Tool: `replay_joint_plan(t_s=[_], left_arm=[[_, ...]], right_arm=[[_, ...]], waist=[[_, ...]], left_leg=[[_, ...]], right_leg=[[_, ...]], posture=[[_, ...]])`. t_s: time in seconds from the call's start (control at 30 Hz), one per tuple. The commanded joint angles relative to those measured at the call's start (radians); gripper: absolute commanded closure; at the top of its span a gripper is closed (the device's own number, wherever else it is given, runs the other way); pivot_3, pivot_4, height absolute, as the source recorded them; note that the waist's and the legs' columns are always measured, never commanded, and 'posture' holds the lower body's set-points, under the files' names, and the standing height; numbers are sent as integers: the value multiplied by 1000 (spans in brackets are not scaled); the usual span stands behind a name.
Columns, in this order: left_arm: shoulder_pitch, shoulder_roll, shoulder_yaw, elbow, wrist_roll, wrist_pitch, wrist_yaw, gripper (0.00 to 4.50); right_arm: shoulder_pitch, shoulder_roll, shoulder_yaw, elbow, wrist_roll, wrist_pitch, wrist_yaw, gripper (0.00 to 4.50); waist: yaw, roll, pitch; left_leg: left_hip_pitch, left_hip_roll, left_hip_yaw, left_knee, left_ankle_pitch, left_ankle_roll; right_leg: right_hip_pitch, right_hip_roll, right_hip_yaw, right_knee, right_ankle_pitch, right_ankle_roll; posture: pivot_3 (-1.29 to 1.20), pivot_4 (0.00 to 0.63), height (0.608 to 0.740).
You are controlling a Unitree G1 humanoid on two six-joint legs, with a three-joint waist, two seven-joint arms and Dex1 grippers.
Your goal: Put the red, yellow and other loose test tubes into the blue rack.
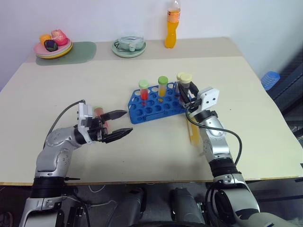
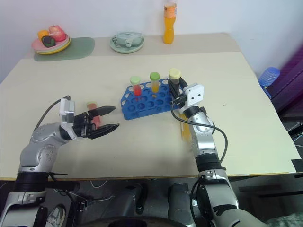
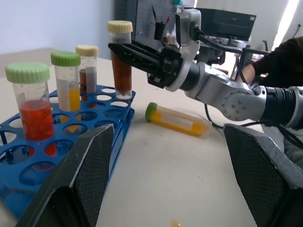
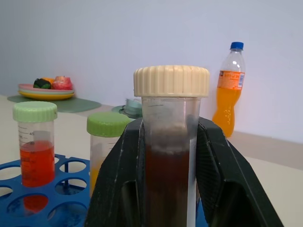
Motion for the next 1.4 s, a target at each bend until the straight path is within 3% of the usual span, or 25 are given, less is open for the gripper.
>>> replay_joint_plan(t_s=[0.03, 0.63, 1.4], left_arm=[[-2, 11, 7, -45, -20, 11, 7, 718], [2, 14, 9, -80, -24, 34, 27, 718], [-4, 7, 3, -51, -18, 15, 15, 718]], right_arm=[[-9, 2, -13, 9, 7, -14, -9, 3700], [-63, 1, -27, 67, 11, -18, -28, 3700], [-1, 5, -15, 13, 20, 1, -18, 3700]], waist=[[0, 0, 0], [-1, 0, 0], [1, 0, 0]], left_leg=[[0, 0, 0, 0, 0, 0], [4, 1, 4, -4, 0, 0], [5, 2, 6, -5, 0, 0]], right_leg=[[0, 0, 0, 0, 0, 0], [1, 1, 5, 0, 0, 0], [0, 2, 7, 0, 0, 0]], posture=[[0, 150, 740], [0, 150, 740], [0, 150, 740]])
